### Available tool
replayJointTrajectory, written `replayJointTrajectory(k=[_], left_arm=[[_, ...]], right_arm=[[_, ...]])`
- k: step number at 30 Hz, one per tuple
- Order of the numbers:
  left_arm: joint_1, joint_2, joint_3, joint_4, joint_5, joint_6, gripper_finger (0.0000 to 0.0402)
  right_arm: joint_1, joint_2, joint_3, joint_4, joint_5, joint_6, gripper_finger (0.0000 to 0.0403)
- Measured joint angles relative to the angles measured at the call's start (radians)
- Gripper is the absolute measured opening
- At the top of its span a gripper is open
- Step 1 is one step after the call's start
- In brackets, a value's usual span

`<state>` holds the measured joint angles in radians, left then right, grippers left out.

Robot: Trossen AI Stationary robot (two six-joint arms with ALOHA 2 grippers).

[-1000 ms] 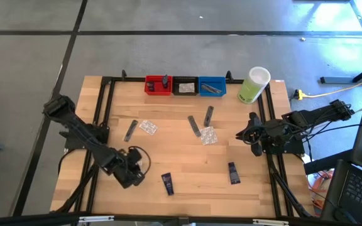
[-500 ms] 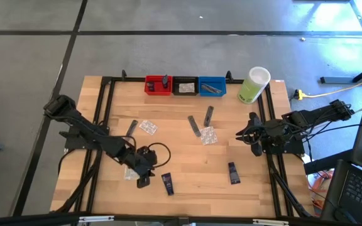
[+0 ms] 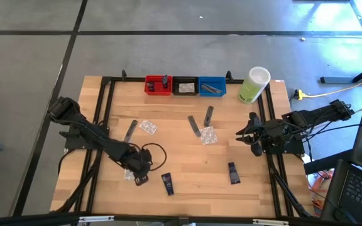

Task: Pick & Place Travel size toiletries
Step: Put the white bandage pack into the black bin

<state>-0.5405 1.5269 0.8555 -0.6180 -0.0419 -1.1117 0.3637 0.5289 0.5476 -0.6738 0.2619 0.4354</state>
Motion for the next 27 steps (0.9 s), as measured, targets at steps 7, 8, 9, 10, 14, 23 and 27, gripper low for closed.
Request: replayJointTrajectory(k=[7, 8, 9, 10, 14, 23, 27], left_arm=[[0.001, 0.0, 0.0, -0.008, -0.04, -0.103, 0.0098], [0.001, 0.001, 0.0, -0.009, -0.044, -0.106, 0.0099], [0.004, 0.006, 0.0, -0.009, -0.044, -0.096, 0.01], [0.007, 0.017, 0.0, -0.003, -0.031, -0.07, 0.0102], [0.023, 0.054, 0.0, 0.082, 0.048, 0.071, 0.0122], [0.08, 0.064, 0.0, 0.129, 0.067, 0.056, 0.0156], [0.069, 0.047, 0.005, 0.082, 0.032, -0.038, 0.017]], right_arm=[[0.0, 0.0, 0.0, 0.0, 0.0, 0.0, 0.0136], [0.0, 0.0, 0.0, 0.0, 0.0, 0.0, 0.0138], [0.0, 0.0, 0.0, 0.0, 0.0, 0.0, 0.0139], [0.0, 0.0, 0.0, 0.0, 0.0, 0.0, 0.014], [0.0, 0.0, 0.0, 0.0, 0.0, 0.0, 0.0145], [0.0, 0.0, 0.0, 0.0, 0.0, 0.0, 0.0151], [0.0, 0.0, 0.0, 0.0, 0.0, 0.0, 0.0145]])
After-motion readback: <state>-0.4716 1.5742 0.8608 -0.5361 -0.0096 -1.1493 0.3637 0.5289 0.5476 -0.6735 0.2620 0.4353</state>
